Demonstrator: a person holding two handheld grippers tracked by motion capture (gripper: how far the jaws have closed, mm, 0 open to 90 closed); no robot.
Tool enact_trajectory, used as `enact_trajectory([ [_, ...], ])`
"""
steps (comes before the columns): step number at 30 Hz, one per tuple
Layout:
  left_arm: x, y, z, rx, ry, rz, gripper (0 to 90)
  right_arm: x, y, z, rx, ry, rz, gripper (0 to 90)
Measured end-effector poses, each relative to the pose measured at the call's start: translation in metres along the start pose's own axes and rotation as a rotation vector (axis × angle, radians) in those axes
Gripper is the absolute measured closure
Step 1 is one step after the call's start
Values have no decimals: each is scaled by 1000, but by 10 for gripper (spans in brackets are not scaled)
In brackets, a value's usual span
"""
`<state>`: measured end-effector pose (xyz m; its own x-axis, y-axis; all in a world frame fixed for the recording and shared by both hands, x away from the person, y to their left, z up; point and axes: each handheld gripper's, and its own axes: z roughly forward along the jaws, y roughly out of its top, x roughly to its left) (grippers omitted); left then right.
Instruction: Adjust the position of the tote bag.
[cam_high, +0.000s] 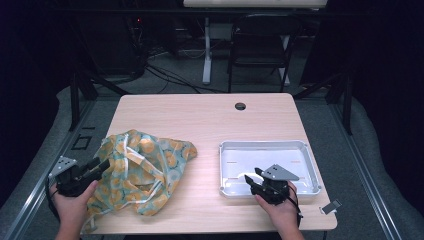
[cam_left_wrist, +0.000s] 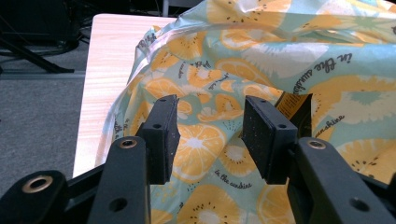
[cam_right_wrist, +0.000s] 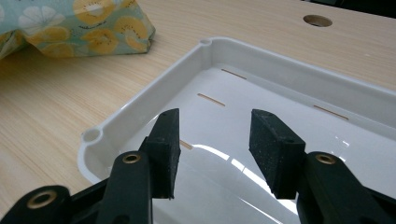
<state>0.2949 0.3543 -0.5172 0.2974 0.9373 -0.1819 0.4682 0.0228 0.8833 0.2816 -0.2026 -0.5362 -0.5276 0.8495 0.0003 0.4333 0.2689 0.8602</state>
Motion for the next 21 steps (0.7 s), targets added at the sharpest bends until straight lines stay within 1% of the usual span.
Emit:
enact_trajectory([
  [4, 2, 0, -1, 7, 3, -5, 562, 1, 0, 2, 2, 2, 11, 525],
  [5, 3, 0, -1, 8, 4, -10, 562, 2, 1, 4, 16, 0, -3, 525],
  [8, 5, 0, -3, 5, 8, -25, 562, 4, 3, 6, 20, -3, -16, 525],
  [10, 6, -1, -4, 6, 11, -32, 562, 6, 5, 7, 20, 3, -28, 525],
  [12, 6, -1, -5, 3, 12, -38, 562, 10, 6, 8, 23, 21, -48, 517],
  [13, 6, -1, -5, 1, 11, -45, 563, 12, 7, 8, 28, 20, -59, 506],
  [14, 5, -1, -6, 0, 16, -44, 563, 16, 9, 9, 25, 18, -77, 494],
  [16, 4, -1, -7, 4, 18, -37, 566, 19, 12, 9, 35, 30, -75, 497],
  [17, 3, -2, -7, 2, 13, -40, 566, 24, 19, 9, 29, 56, -75, 508],
  [18, 2, -1, -8, 0, 11, -37, 566, 24, 19, 9, 29, 56, -75, 508],
  [19, 1, -1, -8, -1, 11, -30, 566, 29, 25, 9, 35, 63, -92, 520],
  [20, 1, -1, -8, -1, 11, -30, 566, 29, 25, 9, 35, 63, -92, 520],
  [21, 0, -1, -9, 1, 8, -26, 566, 30, 27, 9, 32, 71, -92, 538],
])
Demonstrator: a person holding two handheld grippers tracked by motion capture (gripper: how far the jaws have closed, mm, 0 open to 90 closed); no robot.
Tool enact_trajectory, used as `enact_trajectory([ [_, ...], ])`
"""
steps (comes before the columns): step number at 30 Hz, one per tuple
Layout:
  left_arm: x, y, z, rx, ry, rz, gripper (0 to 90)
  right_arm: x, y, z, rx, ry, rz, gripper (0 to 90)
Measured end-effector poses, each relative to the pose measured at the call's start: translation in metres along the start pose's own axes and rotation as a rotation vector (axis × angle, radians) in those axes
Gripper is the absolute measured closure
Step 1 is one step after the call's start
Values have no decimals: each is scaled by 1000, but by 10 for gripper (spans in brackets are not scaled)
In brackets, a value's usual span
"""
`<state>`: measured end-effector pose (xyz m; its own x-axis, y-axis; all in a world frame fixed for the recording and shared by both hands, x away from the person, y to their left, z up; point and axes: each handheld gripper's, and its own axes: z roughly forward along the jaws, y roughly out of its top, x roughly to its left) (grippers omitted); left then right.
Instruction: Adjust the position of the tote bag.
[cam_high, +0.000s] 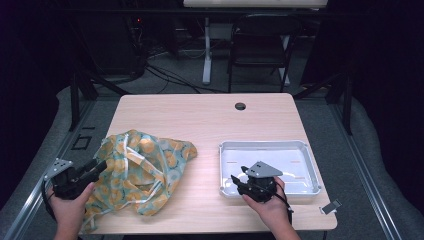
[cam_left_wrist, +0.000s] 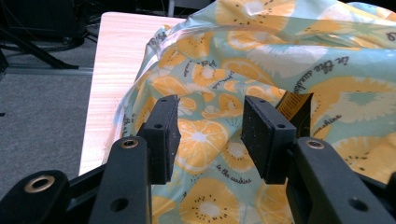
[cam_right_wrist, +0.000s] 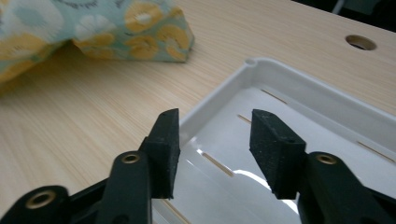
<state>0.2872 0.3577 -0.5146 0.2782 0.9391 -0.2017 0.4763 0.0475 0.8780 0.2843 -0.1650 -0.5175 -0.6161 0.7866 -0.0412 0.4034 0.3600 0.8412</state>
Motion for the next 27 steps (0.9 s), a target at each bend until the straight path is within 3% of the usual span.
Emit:
enact_trajectory([
  [2, -1, 0, 0, 2, -15, 8, 562, 3, 8, 1, -3, 36, 13, 556],
  [7, -3, 0, 0, -3, -27, 21, 541, 14, 30, 8, -2, 62, -25, 550],
  [10, -4, 0, 1, 6, -27, 34, 541, 20, 44, 16, -5, 95, -16, 552],
  [17, -5, 1, 1, 16, -65, 20, 580, 32, 61, 27, -15, 142, -36, 569],
  [20, -6, 2, 1, 21, -64, 23, 590, 43, 70, 35, -20, 179, -50, 570],
  [27, -11, 11, -8, 8, -73, 26, 590, 58, 83, 45, -24, 215, -81, 583],
])
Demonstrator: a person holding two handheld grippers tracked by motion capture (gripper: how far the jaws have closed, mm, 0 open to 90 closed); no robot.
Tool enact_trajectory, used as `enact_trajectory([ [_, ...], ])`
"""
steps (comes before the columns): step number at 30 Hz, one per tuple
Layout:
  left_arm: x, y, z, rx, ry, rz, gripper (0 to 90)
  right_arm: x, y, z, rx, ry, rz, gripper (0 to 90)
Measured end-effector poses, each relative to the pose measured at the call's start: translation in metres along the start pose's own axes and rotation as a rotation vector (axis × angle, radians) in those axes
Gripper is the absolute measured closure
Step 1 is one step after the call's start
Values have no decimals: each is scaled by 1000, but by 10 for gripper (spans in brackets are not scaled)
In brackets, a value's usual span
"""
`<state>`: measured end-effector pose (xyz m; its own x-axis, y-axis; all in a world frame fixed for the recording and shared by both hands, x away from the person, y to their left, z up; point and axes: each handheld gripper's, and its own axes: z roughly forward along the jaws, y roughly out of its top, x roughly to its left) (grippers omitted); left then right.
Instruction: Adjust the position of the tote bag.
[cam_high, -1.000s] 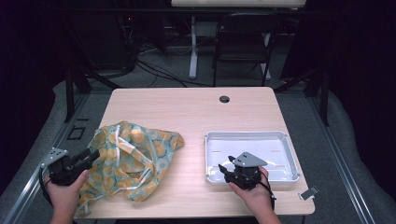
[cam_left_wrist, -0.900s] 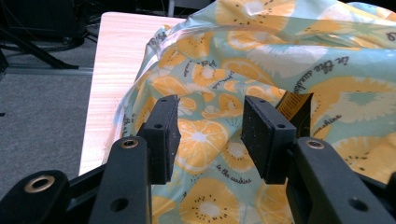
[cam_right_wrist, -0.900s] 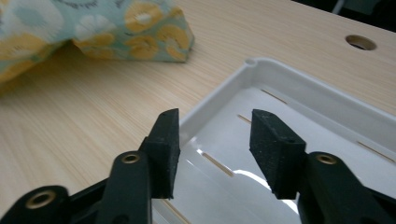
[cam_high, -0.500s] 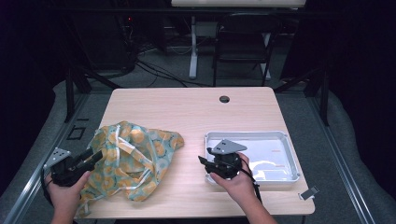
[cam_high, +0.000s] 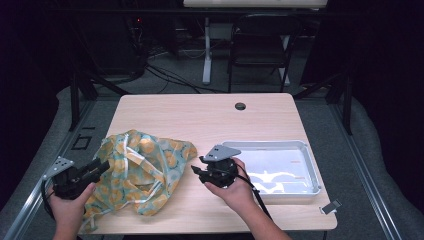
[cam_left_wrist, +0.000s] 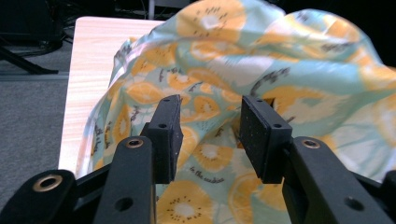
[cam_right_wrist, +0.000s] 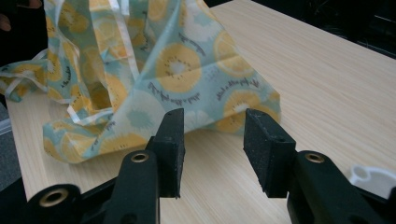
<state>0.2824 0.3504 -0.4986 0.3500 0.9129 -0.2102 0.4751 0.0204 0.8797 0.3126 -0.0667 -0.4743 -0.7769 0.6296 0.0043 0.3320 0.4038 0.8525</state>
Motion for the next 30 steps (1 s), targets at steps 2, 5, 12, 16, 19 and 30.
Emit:
enact_trajectory([
  [2, -3, 4, -3, -9, -10, 0, 583, 3, 3, 4, 0, 6, -5, 589],
  [5, -9, 11, -11, -14, -35, 10, 556, 10, 10, 10, -2, 22, -17, 590],
  [12, -26, 23, -18, -9, -73, 22, 498, 16, 16, 16, -8, 32, -28, 588],
  [16, -36, 26, -18, 0, -91, 33, 482, 16, 15, 17, -16, 28, -24, 578],
  [19, -44, 27, -16, 15, -115, 37, 474, 15, 15, 17, -24, 22, -25, 573],
  [30, -56, 20, 2, 77, -104, 55, 504, 10, 15, 15, -55, 21, -22, 527],
])
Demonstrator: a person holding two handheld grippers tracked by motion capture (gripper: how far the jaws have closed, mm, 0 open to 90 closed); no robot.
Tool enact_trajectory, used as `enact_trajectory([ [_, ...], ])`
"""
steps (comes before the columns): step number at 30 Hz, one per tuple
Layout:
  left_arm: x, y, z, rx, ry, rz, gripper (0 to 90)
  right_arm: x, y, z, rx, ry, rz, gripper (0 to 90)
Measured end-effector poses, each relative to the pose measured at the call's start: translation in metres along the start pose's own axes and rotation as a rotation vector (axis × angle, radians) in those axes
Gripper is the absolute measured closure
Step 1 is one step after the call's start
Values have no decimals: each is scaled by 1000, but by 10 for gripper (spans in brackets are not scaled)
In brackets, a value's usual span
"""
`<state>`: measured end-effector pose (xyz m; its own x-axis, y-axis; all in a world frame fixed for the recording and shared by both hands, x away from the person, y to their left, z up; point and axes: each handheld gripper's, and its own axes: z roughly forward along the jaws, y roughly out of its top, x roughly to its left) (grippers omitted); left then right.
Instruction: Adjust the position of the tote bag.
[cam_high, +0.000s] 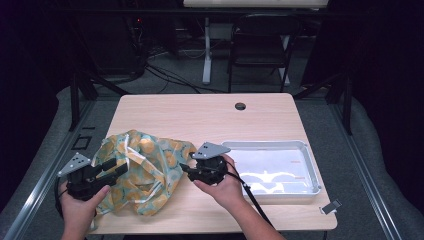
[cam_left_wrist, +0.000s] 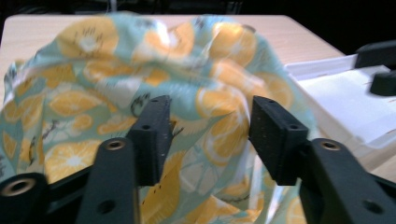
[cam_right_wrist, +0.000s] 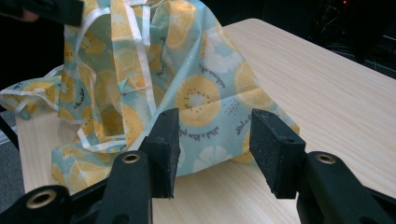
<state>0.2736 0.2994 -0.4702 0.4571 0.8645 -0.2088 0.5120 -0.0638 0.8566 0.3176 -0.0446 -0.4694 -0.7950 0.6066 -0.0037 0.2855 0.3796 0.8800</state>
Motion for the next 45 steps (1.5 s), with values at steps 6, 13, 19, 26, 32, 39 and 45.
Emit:
enact_trajectory([
  [6, 0, -3, 6, 9, 22, 1, 685, -7, 0, -7, 1, -7, 4, 521],
  [13, -1, 8, 0, -12, 26, 28, 900, -15, -4, -21, -18, -2, 35, 513],
  [19, -6, 32, 2, -32, -5, 55, 900, -18, -5, -29, -32, 5, 43, 507],
  [26, -18, 65, 8, -48, -39, 114, 900, -21, -7, -33, -43, -4, 53, 503],
  [32, -25, 83, 11, -54, -60, 130, 900, -23, -9, -32, -43, -3, 66, 485],
  [39, -37, 105, 11, -68, -84, 162, 900, -26, -10, -33, -43, 12, 101, 482],
  [45, -45, 122, 22, -63, -111, 171, 900, -31, -10, -38, -59, 9, 116, 483],
])
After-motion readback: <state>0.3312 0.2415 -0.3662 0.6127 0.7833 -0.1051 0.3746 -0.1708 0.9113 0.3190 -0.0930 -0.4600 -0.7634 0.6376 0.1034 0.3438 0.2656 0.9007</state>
